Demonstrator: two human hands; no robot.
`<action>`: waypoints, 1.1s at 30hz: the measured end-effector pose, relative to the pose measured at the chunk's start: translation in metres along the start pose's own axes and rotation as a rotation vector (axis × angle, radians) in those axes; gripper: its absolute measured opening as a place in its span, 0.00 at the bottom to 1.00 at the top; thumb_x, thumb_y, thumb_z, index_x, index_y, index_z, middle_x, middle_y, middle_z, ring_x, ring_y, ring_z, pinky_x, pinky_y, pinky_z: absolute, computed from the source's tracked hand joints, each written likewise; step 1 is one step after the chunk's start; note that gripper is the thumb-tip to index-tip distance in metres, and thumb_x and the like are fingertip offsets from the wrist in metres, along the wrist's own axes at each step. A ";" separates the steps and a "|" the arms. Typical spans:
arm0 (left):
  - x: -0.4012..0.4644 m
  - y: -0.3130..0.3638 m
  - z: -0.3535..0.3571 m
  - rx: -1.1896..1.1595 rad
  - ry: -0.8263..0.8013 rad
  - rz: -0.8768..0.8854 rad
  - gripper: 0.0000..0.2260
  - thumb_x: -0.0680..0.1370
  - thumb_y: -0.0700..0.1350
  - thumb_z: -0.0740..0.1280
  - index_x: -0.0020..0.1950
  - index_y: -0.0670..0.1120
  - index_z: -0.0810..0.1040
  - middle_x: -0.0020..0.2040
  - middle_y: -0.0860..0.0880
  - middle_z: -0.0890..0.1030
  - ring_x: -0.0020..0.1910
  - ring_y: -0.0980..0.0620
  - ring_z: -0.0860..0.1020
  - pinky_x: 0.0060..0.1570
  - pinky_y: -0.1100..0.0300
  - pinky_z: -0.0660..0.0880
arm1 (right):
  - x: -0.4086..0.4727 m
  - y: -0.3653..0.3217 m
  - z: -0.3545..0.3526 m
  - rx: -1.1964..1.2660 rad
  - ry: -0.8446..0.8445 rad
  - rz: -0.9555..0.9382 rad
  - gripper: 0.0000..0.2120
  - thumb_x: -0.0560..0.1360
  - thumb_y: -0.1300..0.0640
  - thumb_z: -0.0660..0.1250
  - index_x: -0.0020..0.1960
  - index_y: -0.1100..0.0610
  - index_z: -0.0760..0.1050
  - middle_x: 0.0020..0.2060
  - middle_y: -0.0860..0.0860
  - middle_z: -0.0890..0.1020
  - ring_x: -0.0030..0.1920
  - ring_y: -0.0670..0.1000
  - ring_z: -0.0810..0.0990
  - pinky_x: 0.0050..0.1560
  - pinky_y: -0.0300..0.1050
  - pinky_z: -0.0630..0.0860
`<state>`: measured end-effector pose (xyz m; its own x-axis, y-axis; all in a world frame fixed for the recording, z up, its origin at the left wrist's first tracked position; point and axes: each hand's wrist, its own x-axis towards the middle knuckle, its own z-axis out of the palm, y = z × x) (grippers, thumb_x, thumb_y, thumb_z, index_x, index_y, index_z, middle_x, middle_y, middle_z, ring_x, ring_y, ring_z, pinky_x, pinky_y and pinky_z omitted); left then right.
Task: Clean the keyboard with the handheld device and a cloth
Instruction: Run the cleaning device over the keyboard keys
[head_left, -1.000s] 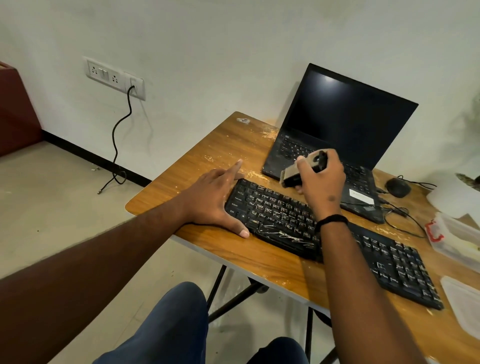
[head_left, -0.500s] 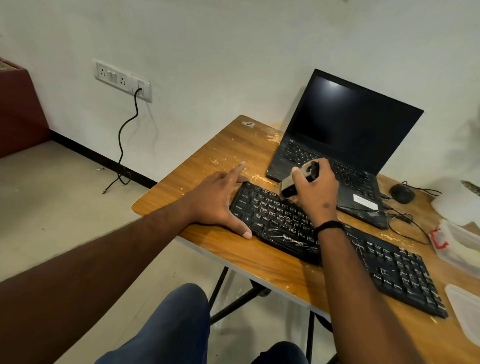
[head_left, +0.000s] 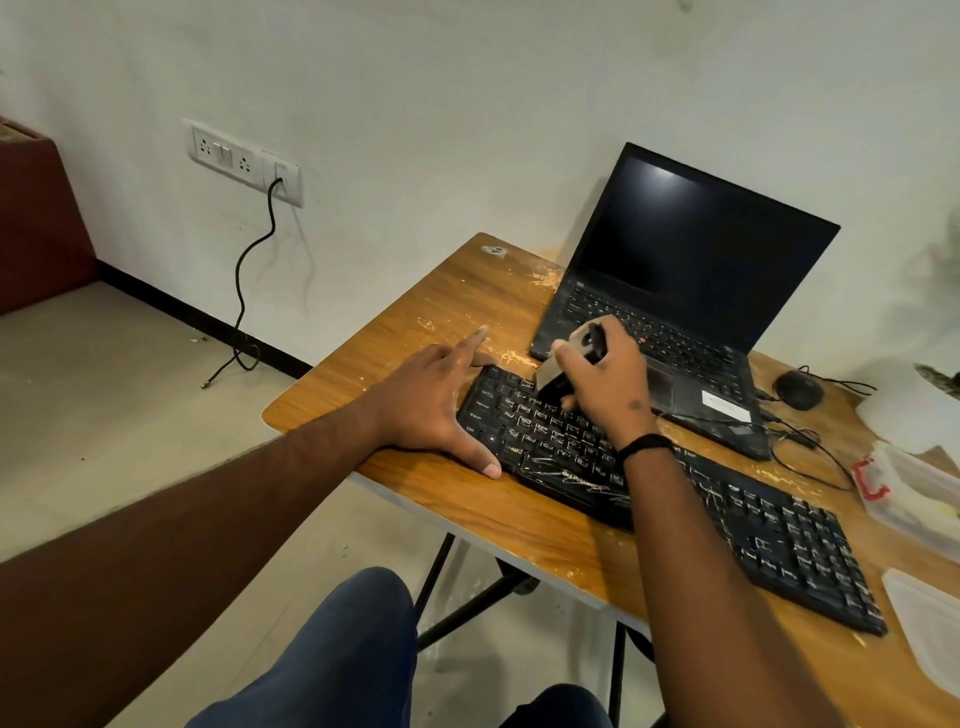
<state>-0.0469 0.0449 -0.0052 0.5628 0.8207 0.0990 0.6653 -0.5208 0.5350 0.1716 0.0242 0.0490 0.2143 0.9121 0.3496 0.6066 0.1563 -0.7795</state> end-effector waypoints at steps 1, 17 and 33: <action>0.000 -0.001 0.000 0.000 0.001 -0.001 0.70 0.55 0.75 0.77 0.82 0.55 0.37 0.80 0.51 0.61 0.79 0.48 0.57 0.76 0.48 0.58 | 0.000 0.000 0.001 -0.001 0.015 -0.003 0.09 0.78 0.56 0.68 0.53 0.59 0.71 0.46 0.50 0.76 0.38 0.50 0.81 0.24 0.34 0.73; 0.004 -0.005 0.003 0.011 0.009 0.010 0.70 0.53 0.78 0.75 0.82 0.56 0.37 0.79 0.52 0.63 0.78 0.49 0.59 0.76 0.48 0.59 | 0.002 -0.005 0.013 0.045 -0.025 -0.002 0.09 0.78 0.55 0.69 0.53 0.57 0.71 0.46 0.52 0.78 0.36 0.52 0.84 0.25 0.43 0.78; 0.002 -0.003 0.002 0.017 0.003 0.005 0.69 0.54 0.77 0.75 0.82 0.55 0.37 0.80 0.50 0.62 0.79 0.47 0.57 0.76 0.49 0.56 | 0.005 -0.025 0.023 -0.140 -0.087 -0.055 0.10 0.78 0.54 0.68 0.55 0.54 0.70 0.44 0.44 0.72 0.45 0.50 0.79 0.36 0.42 0.82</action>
<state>-0.0464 0.0478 -0.0085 0.5647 0.8188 0.1038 0.6706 -0.5285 0.5205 0.1400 0.0340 0.0583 0.1146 0.9340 0.3383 0.7175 0.1577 -0.6785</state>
